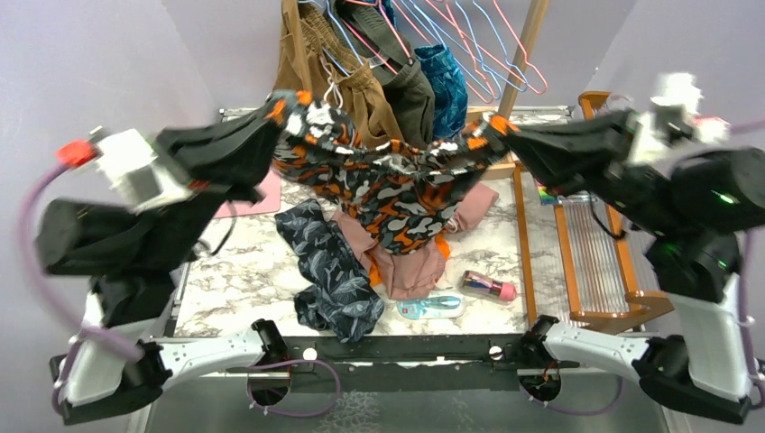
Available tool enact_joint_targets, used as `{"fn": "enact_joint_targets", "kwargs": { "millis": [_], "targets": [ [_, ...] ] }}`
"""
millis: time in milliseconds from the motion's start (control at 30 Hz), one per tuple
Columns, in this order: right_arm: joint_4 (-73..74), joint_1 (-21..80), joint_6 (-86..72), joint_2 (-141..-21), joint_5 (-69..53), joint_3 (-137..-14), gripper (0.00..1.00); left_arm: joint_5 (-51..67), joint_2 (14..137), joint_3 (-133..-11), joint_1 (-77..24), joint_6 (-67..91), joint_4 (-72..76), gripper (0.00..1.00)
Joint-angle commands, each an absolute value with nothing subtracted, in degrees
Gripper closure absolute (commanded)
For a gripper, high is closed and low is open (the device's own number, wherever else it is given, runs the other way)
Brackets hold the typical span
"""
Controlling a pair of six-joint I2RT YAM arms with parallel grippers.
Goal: Place the shorts on the hanger
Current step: Adjust the shorts at the center of the board.
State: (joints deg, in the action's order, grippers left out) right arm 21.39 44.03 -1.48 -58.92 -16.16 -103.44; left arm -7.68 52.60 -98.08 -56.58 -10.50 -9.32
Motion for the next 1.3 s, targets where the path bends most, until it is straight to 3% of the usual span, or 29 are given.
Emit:
{"fn": "enact_joint_targets", "kwargs": {
  "millis": [0, 267, 633, 833, 933, 1100, 1267],
  "targets": [
    [22.37, 43.95, -0.59, -52.52, -29.86, -106.33, 0.99, 11.63, 43.72, -95.58, -56.48, -3.93, -3.66, 1.0],
    [21.65, 43.9, -1.88, -53.59, -28.22, -114.42, 0.99, 11.09, 45.15, -102.64, -56.43, -4.08, -4.16, 1.0],
    [17.01, 43.93, -1.97, -60.76, 1.0, -94.75, 0.99, -16.38, 49.15, -82.25, -56.78, -16.44, -5.76, 1.0],
    [12.97, 43.95, -3.11, -65.98, 11.79, -86.92, 0.99, -25.52, 54.18, -74.25, -56.2, -20.74, -3.03, 1.0],
    [10.76, 43.95, -2.77, -67.64, 15.96, -84.81, 0.99, -23.93, 57.04, -74.21, -51.4, -18.99, -3.4, 1.0],
    [9.27, 43.95, -1.13, -69.33, 18.14, -85.91, 0.99, -11.62, 62.77, -79.12, -33.1, -7.54, -7.49, 1.0],
    [9.98, 43.95, 1.65, -72.12, 18.97, -95.69, 0.99, -11.1, 67.21, -90.72, -28.81, -5.18, -7.55, 1.0]
  ]
}}
